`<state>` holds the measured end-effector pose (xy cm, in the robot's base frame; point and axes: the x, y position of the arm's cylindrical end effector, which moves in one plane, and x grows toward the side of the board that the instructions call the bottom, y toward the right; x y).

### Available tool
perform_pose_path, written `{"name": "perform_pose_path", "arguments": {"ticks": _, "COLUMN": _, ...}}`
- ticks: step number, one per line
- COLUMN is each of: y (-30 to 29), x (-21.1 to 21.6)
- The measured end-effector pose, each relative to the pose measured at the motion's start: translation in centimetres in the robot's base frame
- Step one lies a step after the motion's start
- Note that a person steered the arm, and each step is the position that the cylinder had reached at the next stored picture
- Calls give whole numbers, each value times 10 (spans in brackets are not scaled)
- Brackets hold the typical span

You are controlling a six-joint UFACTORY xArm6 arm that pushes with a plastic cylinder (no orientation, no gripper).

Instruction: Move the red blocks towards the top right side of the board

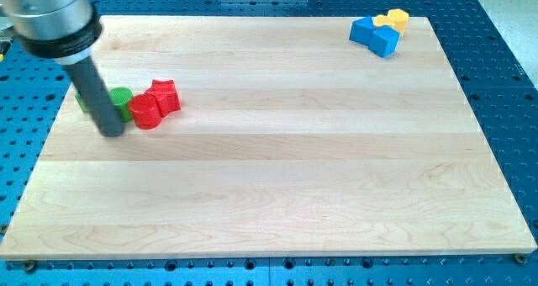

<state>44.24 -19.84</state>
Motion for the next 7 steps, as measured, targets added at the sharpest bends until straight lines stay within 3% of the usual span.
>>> {"name": "perform_pose_path", "arguments": {"ticks": 2, "y": 66, "x": -50}}
{"name": "perform_pose_path", "arguments": {"ticks": 3, "y": 26, "x": -56}}
{"name": "perform_pose_path", "arguments": {"ticks": 4, "y": 34, "x": -90}}
{"name": "perform_pose_path", "arguments": {"ticks": 5, "y": 112, "x": -114}}
{"name": "perform_pose_path", "arguments": {"ticks": 6, "y": 228, "x": -115}}
{"name": "perform_pose_path", "arguments": {"ticks": 7, "y": 171, "x": -119}}
